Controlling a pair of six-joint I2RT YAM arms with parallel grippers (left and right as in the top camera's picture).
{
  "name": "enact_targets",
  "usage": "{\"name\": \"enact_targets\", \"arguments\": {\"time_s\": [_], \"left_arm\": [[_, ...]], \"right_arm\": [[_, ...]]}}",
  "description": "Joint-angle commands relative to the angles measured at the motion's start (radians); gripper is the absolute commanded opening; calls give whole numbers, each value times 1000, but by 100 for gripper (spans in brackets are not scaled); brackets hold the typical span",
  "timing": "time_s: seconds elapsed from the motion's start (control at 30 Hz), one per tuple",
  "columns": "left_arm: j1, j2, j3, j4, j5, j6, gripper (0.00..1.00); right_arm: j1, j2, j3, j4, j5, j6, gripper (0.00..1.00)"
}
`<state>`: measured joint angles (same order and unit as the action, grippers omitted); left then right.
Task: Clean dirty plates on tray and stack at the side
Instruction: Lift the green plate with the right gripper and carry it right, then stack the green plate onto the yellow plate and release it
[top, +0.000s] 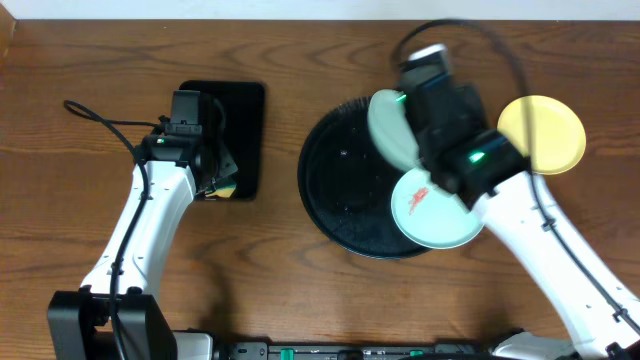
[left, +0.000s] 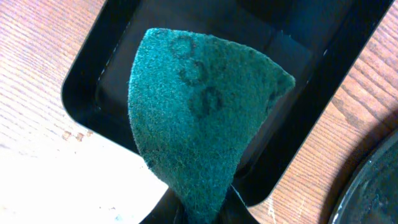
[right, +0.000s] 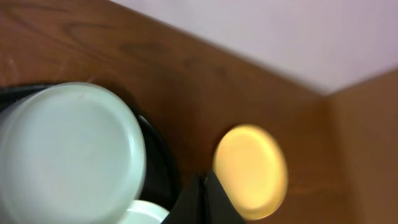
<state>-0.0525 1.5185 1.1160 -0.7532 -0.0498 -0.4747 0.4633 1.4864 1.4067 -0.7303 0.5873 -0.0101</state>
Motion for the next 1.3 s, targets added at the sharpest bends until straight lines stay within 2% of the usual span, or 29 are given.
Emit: {"name": "enact_targets", "arguments": {"time_s": [0.0, 0.13, 0.2, 0.3, 0.4, 0.57, 0.8, 1.03, 1.27], "left_arm": [[3, -2, 2, -6, -2, -6, 8], [3, -2, 2, -7, -2, -6, 8], [3, -2, 2, -7, -2, -6, 8], [3, -2, 2, -6, -2, -6, 8], [3, -2, 2, -6, -2, -6, 8], [3, -2, 2, -6, -2, -6, 8], [3, -2, 2, -5, -2, -6, 8], [3, -2, 1, -6, -2, -6, 8], [3, -2, 0, -6, 3, -6, 8]], "right_arm": [[-204, -20, 5, -14, -417, 215, 1], [-473, -20, 5, -15, -817, 234, 1], [-579, -20, 4, -26, -948, 235, 1], [-690, -20, 4, -71, -1038, 234, 1], [-725, -20, 4, -118, -1044, 231, 7], [-674, -13, -2, -137, -1048, 184, 27], [-474, 106, -17, -82, -1025, 117, 55], [-290, 345, -17, 62, -905, 148, 59], [-194, 519, -17, 196, -789, 166, 61]]}}
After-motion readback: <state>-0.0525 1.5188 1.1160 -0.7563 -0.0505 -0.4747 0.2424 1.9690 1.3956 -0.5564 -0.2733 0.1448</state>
